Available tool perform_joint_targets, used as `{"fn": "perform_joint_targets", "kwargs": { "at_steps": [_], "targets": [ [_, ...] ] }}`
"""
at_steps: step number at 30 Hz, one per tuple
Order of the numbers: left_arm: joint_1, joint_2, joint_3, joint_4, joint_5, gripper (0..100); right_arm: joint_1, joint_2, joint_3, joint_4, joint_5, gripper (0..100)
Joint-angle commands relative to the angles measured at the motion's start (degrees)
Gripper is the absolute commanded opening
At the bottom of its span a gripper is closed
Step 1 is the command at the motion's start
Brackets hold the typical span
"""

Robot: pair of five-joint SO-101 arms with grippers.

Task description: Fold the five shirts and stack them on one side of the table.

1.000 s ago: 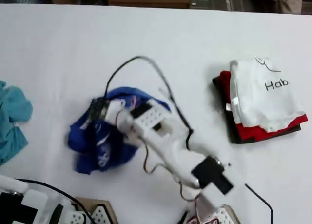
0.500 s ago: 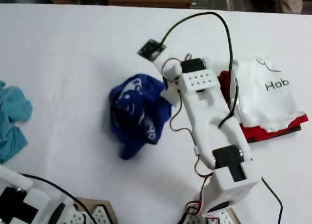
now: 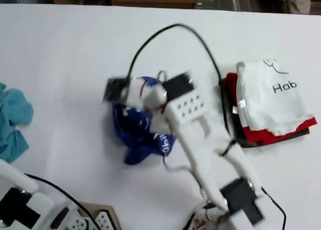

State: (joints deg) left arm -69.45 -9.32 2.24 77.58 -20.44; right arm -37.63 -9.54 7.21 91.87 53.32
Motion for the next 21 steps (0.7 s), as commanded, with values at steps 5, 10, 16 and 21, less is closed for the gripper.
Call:
{"fn": "perform_joint_targets", "kwargs": {
  "at_steps": [5,10,16,21],
  "targets": [
    [-8.88,-0.09,-0.31,-1.32,0.88,31,-10.07,-4.53,14.59,-15.96,-8.18,26.4],
    [-12.31,-0.09,-0.31,-1.32,0.53,31,-15.43,-2.42,20.13,-27.38,-14.15,26.2],
    [-14.51,-0.09,-0.31,-1.32,0.44,31,-19.82,4.62,20.04,-31.08,-14.86,26.2],
    [-14.95,-0.09,-0.22,-1.05,0.44,31,-18.33,11.47,20.04,-35.56,-14.42,26.2]
  ]
}}
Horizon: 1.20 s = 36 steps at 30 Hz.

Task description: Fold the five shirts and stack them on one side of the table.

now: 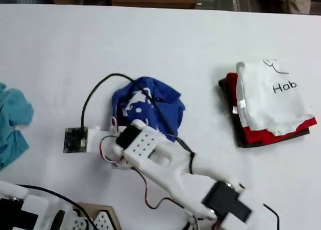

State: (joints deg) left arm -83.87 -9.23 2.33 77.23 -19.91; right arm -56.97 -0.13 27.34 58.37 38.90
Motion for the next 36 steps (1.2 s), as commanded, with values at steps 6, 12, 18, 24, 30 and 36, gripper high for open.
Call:
{"fn": "perform_joint_targets", "kwargs": {
  "at_steps": [6,12,18,24,30,36],
  "targets": [
    [-0.09,-0.18,-0.31,-0.62,-0.09,31,9.27,7.25,-5.71,-3.21,0.0,17.6],
    [-0.09,-0.09,-0.31,-0.88,-0.09,31,15.34,7.78,-14.51,-2.24,0.0,1.9],
    [0.0,-0.09,-0.31,-0.97,-0.09,31,15.43,7.78,-29.36,5.49,0.0,2.1],
    [0.88,-0.09,-0.31,-0.88,-0.09,31,13.85,7.69,-50.64,15.08,-0.44,2.1],
    [4.31,-0.09,-0.31,-0.53,0.0,31,14.9,8.13,-74.46,23.69,-2.55,2.1],
    [7.56,-0.26,1.1,-0.44,0.26,31,25.19,8.57,-78.33,24.4,-12.66,2.1]
  ]
}}
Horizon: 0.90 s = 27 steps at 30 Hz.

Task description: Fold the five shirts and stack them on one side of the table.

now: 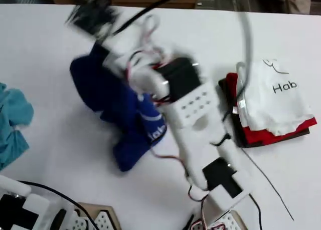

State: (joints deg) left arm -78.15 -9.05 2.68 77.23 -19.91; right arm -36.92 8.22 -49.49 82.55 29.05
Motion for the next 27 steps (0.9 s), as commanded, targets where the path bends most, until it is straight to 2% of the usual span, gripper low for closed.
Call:
{"fn": "perform_joint_targets", "kwargs": {
  "at_steps": [1,5,9,14,16,21,23,27],
  "targets": [
    [2.37,-0.44,1.45,-0.44,0.26,31,7.08,0.84,0.97,0.04,-2.64,2.1],
    [3.6,-0.44,3.91,-0.53,0.26,31,13.41,5.14,11.43,-0.13,-0.53,2.1],
    [4.75,-0.62,3.65,-0.7,0.18,31,17.1,10.51,18.37,-0.13,7.38,2.2],
    [8.7,-0.7,3.65,-0.53,0.09,31,21.14,14.02,20.22,0.22,18.73,2.7],
    [10.46,-0.7,3.65,-0.53,0.09,31,22.64,13.67,19.69,0.22,21.45,8.1],
    [16.0,-0.35,4.18,-0.44,0.26,31,23.52,12.26,14.68,0.13,21.71,36.8],
    [18.81,-0.35,4.88,-0.44,0.26,31,21.23,12.79,12.57,-0.13,21.63,40.0],
    [27.08,-0.35,9.63,-0.62,0.35,31,15.43,15.43,11.69,-2.59,21.63,40.0]
  ]
}}
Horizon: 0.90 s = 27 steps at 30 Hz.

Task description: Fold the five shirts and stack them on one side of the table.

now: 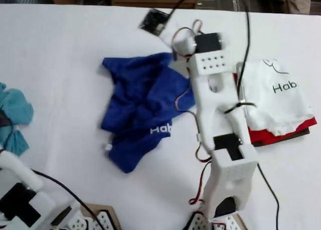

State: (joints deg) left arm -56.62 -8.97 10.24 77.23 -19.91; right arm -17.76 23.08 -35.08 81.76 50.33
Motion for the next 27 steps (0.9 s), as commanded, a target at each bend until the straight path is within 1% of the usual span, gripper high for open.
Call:
{"fn": "perform_joint_targets", "kwargs": {
  "at_steps": [1,3,5,7,11,15,17,21,23,25,27],
  "targets": [
    [7.91,-0.44,3.65,-0.62,0.44,31,-4.79,1.71,-2.46,-2.51,0.35,40.0],
    [11.87,-0.44,6.46,-0.79,1.14,31,-5.76,4.97,-2.29,-4.0,0.62,40.0],
    [13.8,-0.44,7.78,-0.88,3.25,31,-5.32,9.01,-2.81,-5.49,0.7,40.0],
    [14.15,-0.44,8.04,-0.88,4.31,31,-3.82,12.44,-2.81,-7.96,0.79,40.0],
    [13.89,-0.44,8.22,-0.88,4.13,31,-1.8,17.27,-2.81,-12.88,0.79,40.0],
    [13.89,-0.53,8.4,-0.79,4.13,31,-1.19,20.97,-2.81,-12.53,0.79,39.5],
    [13.89,-0.53,8.31,-0.88,4.31,31,-0.4,21.23,-2.81,-11.91,0.79,33.9],
    [14.15,-0.53,8.22,-0.88,4.31,31,2.07,19.65,-4.04,-9.71,0.7,10.8],
    [14.33,-0.44,8.31,-0.97,4.4,31,3.82,17.98,-5.19,-8.04,0.7,1.2],
    [14.95,-0.44,8.4,-0.97,4.4,31,5.41,16.04,-6.59,-5.93,0.7,3.0],
    [15.82,-0.35,8.48,-0.97,4.4,31,6.64,13.67,-8.35,-3.82,0.7,1.9]
  ]
}}
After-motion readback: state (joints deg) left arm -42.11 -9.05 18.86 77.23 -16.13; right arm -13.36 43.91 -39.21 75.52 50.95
